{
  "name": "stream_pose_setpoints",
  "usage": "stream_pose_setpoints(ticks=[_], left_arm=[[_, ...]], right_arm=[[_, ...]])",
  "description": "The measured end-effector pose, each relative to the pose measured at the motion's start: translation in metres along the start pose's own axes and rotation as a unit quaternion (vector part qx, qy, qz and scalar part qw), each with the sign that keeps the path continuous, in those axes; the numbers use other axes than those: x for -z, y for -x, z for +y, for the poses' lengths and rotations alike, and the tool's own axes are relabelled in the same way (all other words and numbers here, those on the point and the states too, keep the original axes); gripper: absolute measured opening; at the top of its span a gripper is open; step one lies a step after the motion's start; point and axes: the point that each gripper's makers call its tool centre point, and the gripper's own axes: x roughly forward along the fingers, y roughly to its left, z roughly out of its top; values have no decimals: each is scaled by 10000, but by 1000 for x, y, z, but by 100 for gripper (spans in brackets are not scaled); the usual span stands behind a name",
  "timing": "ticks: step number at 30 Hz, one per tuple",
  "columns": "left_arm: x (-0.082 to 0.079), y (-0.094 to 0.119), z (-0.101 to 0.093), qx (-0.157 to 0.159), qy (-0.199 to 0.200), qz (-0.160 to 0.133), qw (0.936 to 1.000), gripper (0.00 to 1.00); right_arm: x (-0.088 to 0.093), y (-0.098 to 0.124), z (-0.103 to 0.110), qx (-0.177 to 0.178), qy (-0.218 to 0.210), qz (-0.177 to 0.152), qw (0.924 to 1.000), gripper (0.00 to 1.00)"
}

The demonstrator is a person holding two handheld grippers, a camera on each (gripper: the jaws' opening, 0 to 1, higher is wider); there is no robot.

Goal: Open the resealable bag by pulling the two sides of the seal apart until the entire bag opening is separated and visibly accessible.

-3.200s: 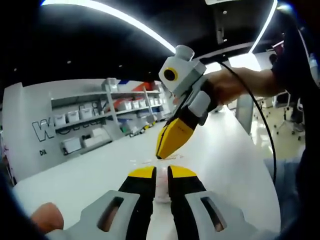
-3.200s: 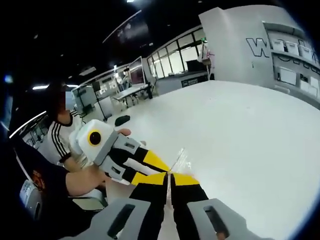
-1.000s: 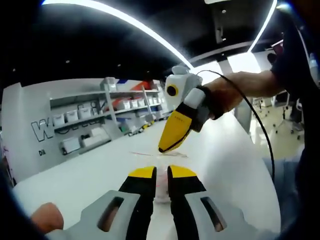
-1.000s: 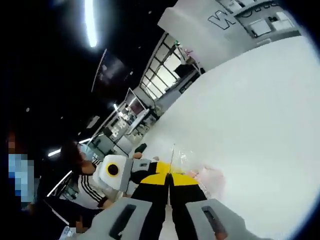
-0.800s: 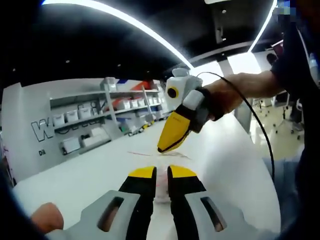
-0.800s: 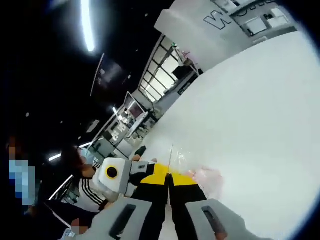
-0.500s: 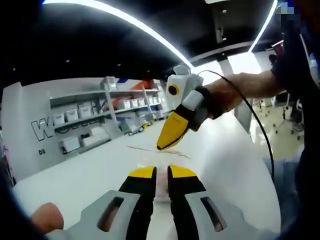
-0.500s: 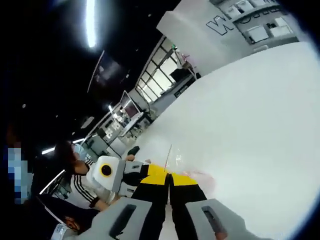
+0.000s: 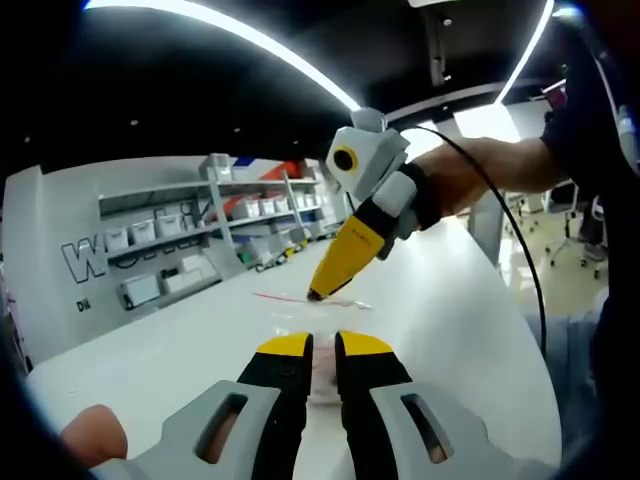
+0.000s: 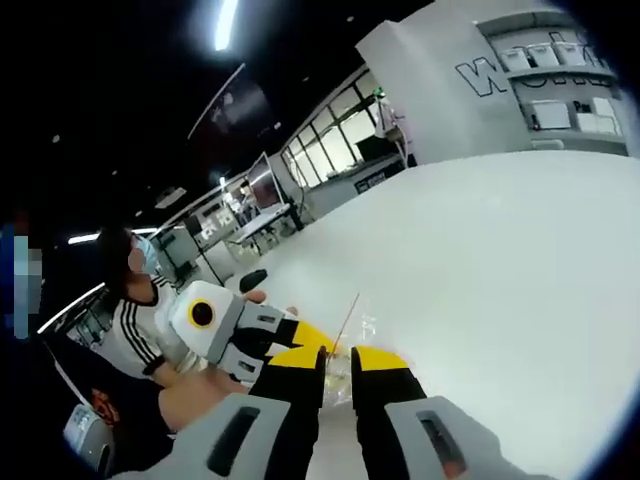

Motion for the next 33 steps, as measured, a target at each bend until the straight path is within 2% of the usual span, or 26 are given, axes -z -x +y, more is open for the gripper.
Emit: stream_pose_setpoints(ticks=[6, 10, 19, 22, 26, 28, 33], left_arm=[[0, 0, 0, -1, -5, -10, 10000, 10], [-1, 0, 0, -1, -15, -13, 10000, 10], [-2, 0, 0, 2, -38, -29, 10000, 10], [-2, 0, -1, 13, -34, -33, 10000, 10], [0, 0, 0, 3, -24, -5, 10000, 10], [-1, 0, 0, 8, -15, -16, 10000, 10], [-1, 0, 0, 9, -6, -11, 10000, 10]], right_arm=[[1, 1, -2, 44, 89, 26, 9999, 0], [3, 0, -3, 52, 97, 98, 9999, 0], [7, -1, -6, 10, -192, 179, 9997, 0], [5, -1, -8, -29, -446, 102, 9990, 0], [5, 0, -3, -354, -1287, -39, 9910, 0], [4, 0, -3, -414, -1437, -105, 9887, 0], [6, 0, 3, -828, -2251, -210, 9706, 0]])
